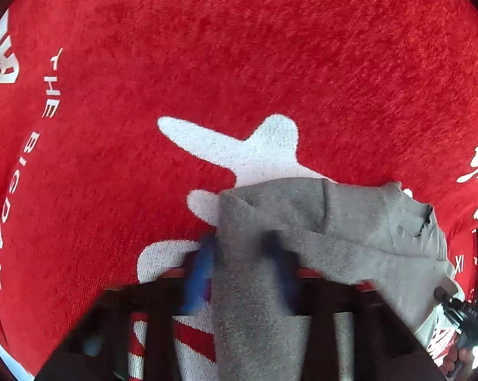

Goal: Fold small clothes
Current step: 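Grasp the sweater's other side edge with the right gripper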

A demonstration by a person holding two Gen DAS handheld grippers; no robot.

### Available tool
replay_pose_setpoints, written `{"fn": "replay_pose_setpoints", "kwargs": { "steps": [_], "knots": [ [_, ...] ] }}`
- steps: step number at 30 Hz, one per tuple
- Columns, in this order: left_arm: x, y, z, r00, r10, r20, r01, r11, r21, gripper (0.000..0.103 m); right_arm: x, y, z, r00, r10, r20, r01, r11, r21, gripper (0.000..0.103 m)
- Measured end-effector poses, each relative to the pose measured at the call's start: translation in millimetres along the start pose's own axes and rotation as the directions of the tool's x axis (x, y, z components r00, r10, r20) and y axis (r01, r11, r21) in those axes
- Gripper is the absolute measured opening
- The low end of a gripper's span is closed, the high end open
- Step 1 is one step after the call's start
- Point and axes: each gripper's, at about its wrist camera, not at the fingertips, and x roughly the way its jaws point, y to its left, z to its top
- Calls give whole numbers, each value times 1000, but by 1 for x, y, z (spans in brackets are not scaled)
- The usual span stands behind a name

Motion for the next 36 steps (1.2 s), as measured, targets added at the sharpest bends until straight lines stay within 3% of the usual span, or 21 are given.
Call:
{"fn": "replay_pose_setpoints", "kwargs": {
  "steps": [4,7,9,14,17,18,19,20,21,23,28,30,33,36],
  "knots": [
    [-8,-2,-2,994,90,59,-92,995,33,23,-13,20,11,998,28,54,-24,997,-71,8],
    [-5,16,-4,991,126,50,-125,992,-17,23,-4,21,16,999,-22,50,26,997,-79,8],
    [-8,22,-5,981,186,48,-185,982,-30,23,4,11,14,996,-78,35,80,995,-67,9],
    [-25,22,-26,982,186,19,-186,982,14,23,-11,-1,-1,991,-128,38,129,991,-37,25],
    [-40,11,-45,989,146,22,-147,988,39,23,-22,4,-12,983,-179,30,180,983,-45,39],
    [-45,4,-53,991,133,24,-134,990,45,24,-27,8,-17,980,-194,35,195,979,-53,39],
    [-48,-1,-59,993,120,24,-121,991,54,32,-33,15,-24,981,-189,50,192,979,-68,39],
    [-51,-8,-65,993,115,26,-117,991,67,67,-36,21,-28,982,-181,61,186,979,-81,39],
    [-55,-14,-71,990,131,47,-135,987,89,90,-39,32,-34,983,-167,74,174,978,-112,39],
    [-56,-31,-84,982,161,98,-175,971,161,90,-34,52,-44,986,-146,77,158,971,-179,39],
    [-33,-51,-101,981,190,34,-193,957,219,90,5,89,-58,989,-145,24,145,940,-309,39],
    [-25,-52,-106,975,221,13,-217,947,237,91,23,93,-63,978,-207,-8,191,917,-350,39],
    [-28,-49,-111,977,213,5,-208,952,224,91,21,97,-71,970,-242,8,224,882,-414,39],
    [-32,-49,-111,977,215,-14,-207,955,213,91,12,85,-80,963,-269,-26,237,886,-399,44]
  ]
}}
